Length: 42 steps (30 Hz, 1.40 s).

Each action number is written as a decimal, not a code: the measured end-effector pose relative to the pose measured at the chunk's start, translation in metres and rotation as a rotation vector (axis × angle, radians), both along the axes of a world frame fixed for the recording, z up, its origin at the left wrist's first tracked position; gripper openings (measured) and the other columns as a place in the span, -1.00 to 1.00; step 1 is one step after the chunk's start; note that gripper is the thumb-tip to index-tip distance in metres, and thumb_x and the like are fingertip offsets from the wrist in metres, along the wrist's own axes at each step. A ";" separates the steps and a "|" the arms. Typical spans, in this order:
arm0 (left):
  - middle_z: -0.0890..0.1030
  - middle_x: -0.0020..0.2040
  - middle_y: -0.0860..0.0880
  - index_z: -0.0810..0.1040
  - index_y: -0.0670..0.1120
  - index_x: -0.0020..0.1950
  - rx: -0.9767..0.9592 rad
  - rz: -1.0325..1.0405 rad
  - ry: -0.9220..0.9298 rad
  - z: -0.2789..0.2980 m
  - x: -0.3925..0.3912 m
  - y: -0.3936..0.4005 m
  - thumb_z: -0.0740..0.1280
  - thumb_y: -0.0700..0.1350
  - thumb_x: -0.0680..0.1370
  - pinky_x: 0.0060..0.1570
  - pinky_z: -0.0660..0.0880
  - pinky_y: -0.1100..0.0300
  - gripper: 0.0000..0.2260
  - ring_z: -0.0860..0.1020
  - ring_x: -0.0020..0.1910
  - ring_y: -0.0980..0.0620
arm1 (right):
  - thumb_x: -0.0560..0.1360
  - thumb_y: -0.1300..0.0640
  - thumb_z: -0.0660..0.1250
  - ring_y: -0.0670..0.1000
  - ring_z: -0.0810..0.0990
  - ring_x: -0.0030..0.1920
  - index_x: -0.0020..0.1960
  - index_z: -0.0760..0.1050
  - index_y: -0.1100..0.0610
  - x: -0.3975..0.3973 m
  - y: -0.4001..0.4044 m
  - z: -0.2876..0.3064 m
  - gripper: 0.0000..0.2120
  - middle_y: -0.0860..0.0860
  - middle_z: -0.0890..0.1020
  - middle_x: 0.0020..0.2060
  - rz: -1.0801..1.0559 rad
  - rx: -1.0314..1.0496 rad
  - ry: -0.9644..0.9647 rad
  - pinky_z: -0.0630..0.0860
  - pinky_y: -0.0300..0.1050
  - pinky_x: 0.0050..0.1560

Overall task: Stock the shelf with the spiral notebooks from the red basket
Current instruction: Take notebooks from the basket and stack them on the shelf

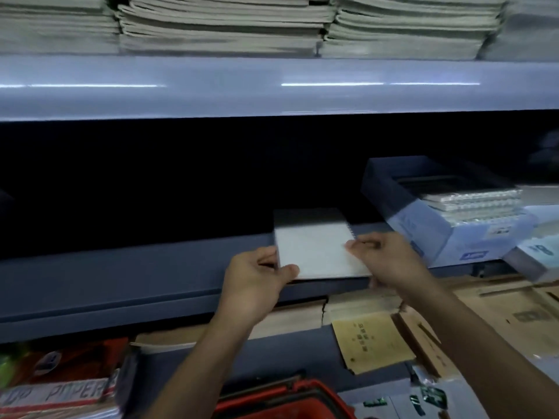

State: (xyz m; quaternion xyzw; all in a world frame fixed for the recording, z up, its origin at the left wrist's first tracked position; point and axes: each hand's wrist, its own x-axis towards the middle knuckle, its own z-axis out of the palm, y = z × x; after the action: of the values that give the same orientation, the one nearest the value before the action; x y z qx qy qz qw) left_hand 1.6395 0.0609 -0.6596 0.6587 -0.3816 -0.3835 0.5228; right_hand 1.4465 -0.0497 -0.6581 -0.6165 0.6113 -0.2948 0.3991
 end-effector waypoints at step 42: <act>0.62 -0.23 0.03 0.63 -0.15 0.07 0.004 0.168 -0.147 -0.133 -0.037 0.166 0.53 -0.33 0.44 -0.24 0.51 0.40 -0.75 0.56 -0.38 0.27 | 0.54 -0.03 0.42 -0.07 0.56 -0.03 0.14 0.57 0.05 -0.023 0.206 -0.101 -0.77 -0.10 0.56 -0.04 0.205 0.026 0.053 0.43 -0.22 -0.07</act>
State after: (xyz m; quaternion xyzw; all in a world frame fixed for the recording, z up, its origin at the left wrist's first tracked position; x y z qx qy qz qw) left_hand 1.6022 0.2269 -0.7928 0.7159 -0.3616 -0.2895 0.5224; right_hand 1.4231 0.1559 -0.7592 -0.6782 0.5591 -0.2280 0.4189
